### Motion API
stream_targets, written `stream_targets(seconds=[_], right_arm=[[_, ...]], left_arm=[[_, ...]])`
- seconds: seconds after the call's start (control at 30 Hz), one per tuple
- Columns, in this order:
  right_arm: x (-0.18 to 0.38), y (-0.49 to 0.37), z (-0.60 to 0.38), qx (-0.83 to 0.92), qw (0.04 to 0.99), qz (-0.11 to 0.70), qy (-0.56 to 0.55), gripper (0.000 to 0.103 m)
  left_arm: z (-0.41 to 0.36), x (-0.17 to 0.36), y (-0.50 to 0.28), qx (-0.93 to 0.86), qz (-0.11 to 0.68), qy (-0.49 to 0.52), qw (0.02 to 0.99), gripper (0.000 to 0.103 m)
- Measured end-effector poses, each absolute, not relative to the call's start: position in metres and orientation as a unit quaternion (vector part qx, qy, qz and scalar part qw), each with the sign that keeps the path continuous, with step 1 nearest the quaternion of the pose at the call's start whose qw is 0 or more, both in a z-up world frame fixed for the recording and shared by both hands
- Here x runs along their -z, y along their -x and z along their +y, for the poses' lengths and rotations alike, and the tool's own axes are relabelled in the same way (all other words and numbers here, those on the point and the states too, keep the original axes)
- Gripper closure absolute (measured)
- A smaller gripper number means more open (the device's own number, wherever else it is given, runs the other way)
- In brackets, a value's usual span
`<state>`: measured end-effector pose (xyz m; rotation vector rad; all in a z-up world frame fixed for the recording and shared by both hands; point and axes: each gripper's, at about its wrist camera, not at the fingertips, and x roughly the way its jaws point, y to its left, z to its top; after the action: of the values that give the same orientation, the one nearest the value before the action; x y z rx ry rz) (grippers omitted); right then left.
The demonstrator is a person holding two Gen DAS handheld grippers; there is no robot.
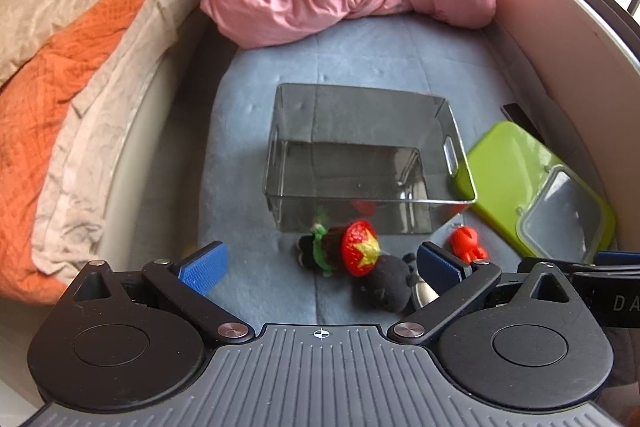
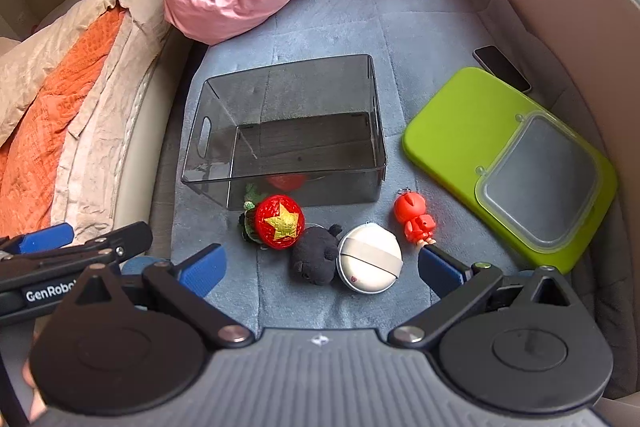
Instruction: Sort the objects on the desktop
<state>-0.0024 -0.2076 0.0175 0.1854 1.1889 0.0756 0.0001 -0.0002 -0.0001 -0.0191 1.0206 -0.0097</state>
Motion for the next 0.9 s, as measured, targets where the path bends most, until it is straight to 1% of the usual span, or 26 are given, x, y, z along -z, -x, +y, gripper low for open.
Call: stream_targets(seconds=[0.9], right_arm=[[-0.0154, 0.0046, -0.2055, -0.038, 0.822, 0.563, -0.078, 0.000]], left_arm=[[-0.0023, 0.0037, -0.0007, 0.012, 0.507, 0.020, 0.862, 0.000]])
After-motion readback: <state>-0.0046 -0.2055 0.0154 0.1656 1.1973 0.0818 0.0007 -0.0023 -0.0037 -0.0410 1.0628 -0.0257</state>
